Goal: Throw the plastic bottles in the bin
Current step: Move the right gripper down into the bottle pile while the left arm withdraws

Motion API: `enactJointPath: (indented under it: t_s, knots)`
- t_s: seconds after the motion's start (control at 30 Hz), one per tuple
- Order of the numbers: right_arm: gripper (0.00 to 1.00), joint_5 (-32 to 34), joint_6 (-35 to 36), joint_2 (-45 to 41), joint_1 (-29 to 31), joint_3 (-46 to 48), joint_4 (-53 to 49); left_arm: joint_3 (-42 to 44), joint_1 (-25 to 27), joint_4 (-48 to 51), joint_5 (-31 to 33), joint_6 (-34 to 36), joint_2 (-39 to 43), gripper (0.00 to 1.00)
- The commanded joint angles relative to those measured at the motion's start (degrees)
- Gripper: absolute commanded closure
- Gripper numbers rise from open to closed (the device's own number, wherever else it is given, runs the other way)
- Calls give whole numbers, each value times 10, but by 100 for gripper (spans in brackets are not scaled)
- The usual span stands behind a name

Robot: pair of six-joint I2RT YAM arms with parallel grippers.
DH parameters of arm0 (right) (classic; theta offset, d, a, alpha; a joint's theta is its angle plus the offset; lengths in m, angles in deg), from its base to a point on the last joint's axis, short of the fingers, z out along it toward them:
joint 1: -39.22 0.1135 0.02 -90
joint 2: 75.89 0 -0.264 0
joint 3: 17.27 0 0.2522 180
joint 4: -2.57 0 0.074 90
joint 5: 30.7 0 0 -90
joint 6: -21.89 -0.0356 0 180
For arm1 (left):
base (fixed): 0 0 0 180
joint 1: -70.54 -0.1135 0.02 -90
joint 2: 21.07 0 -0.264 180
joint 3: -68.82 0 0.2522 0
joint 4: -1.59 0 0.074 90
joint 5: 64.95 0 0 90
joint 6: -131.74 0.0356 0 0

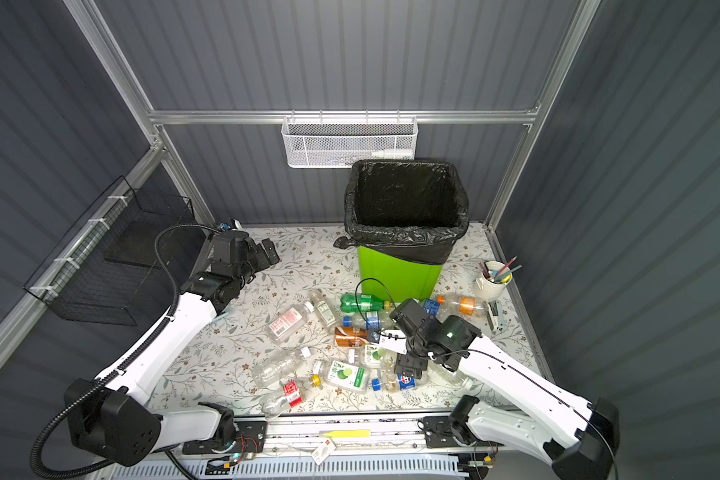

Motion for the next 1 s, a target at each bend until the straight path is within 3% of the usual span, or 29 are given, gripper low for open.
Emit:
enactJointPath:
  t_s: [0.0,0.57,0.97]
  knots:
    - [2,7,21,8,10,14,-18,11,-3,-6,-11,-4,-3,0]
    - [4,78,27,47,16,49,67,19,-5,-13,-29,0,-18,0]
    - [3,68,31,45,16,81,118,19,-6,-12,-32,-2,-22,0]
